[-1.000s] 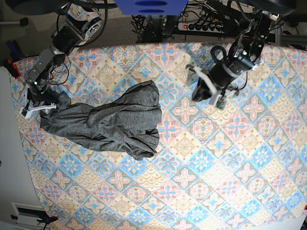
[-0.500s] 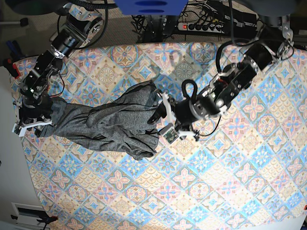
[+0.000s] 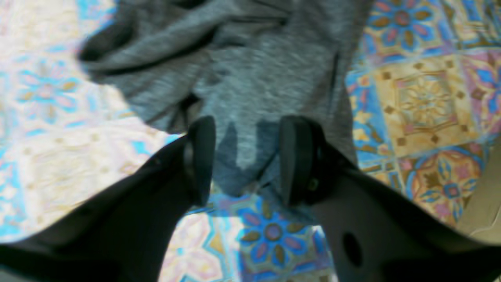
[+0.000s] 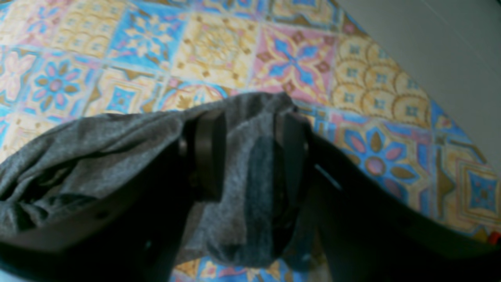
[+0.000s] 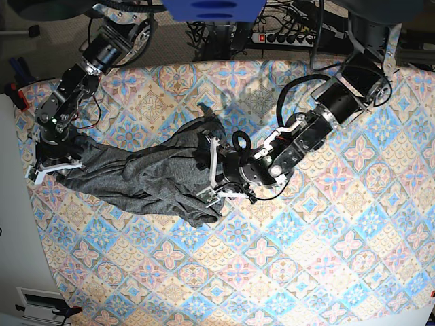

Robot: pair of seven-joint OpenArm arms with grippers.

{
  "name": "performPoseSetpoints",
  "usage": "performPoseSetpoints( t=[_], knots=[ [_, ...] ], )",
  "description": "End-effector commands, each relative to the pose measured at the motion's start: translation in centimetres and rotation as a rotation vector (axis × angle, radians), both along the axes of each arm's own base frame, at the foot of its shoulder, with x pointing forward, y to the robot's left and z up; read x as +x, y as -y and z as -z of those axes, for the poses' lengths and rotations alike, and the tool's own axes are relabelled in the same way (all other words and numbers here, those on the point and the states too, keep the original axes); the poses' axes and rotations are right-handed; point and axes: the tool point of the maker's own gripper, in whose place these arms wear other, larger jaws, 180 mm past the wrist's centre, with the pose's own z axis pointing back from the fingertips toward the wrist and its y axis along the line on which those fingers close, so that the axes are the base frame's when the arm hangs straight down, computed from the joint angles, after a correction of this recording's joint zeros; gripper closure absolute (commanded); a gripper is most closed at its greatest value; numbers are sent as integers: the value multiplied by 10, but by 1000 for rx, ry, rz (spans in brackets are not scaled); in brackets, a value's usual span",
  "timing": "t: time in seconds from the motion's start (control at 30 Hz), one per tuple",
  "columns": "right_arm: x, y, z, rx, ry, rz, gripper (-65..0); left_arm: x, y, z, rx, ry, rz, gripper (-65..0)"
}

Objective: Layout the t-shirt on the table in an organized manner, then fold the t-shirt properly
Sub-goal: 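Reach the left gripper into the shirt pile and grasp a sleeve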

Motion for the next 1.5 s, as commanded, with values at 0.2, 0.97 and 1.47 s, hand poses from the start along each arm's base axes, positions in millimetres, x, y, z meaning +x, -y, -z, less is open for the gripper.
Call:
performPoseSetpoints(
  t=[0.2, 0.97, 1.47],
  knots=[
    [6, 6, -18, -32, 50, -2, -229, 8, 5, 28, 112, -15, -33, -263],
    [5, 6, -16, -33, 46, -2, -229, 8, -36, -21, -166, 16, -334, 0],
    [11, -2, -15, -31, 44, -27, -231, -18, -59, -18, -153, 20, -356, 0]
  ],
)
